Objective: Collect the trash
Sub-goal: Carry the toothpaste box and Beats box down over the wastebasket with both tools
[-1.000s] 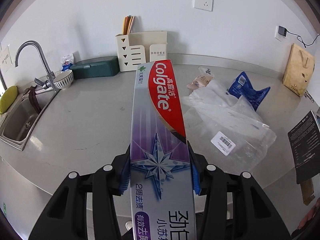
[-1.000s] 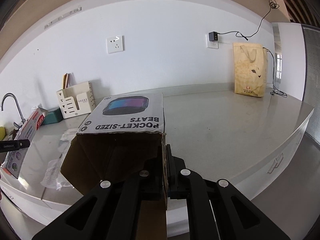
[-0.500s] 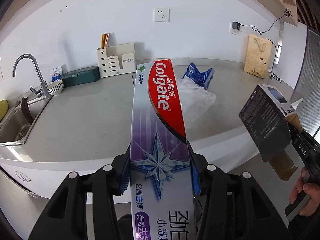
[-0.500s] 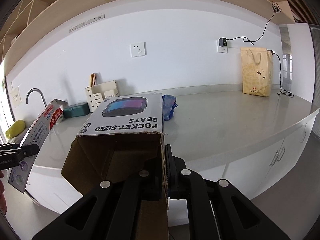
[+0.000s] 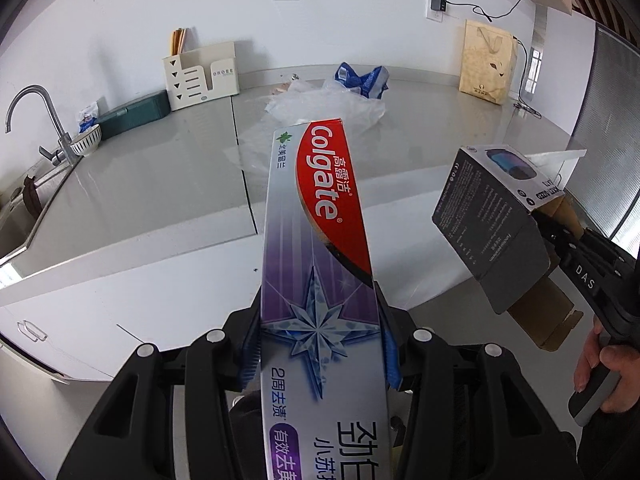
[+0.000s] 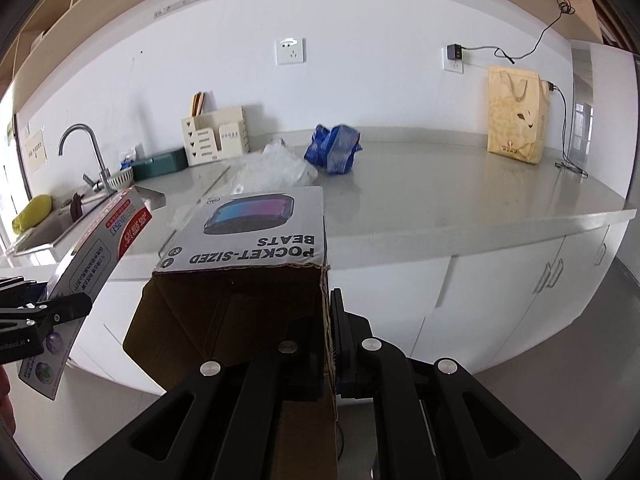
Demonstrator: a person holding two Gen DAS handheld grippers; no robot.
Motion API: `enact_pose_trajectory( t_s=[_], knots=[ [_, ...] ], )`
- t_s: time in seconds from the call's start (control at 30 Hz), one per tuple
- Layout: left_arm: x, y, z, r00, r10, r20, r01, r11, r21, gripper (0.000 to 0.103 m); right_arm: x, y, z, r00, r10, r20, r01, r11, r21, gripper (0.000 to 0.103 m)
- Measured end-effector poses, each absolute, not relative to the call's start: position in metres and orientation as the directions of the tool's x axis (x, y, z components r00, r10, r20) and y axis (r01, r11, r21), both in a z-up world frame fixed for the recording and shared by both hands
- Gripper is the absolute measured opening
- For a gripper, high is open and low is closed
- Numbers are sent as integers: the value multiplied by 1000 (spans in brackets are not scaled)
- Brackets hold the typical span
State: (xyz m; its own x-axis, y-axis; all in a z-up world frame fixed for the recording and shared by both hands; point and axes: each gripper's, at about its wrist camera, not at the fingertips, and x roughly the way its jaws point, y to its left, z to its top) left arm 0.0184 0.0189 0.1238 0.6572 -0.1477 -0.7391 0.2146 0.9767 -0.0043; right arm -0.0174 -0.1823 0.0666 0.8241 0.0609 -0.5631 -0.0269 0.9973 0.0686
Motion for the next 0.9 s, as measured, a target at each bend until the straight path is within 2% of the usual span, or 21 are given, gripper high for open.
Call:
enact_pose_trajectory(
  t_s=[0.47, 0.9],
  knots=[
    [-4, -14, 13, 508, -212, -835, 271, 959, -79, 48, -20, -178, -27, 694, 112, -711, -66, 994, 91, 8],
    [24, -12, -103, 376, -170, -911, 270, 960, -67, 48, 19, -169, -141, 526, 117, -842, -76, 993, 91, 8]
  ],
)
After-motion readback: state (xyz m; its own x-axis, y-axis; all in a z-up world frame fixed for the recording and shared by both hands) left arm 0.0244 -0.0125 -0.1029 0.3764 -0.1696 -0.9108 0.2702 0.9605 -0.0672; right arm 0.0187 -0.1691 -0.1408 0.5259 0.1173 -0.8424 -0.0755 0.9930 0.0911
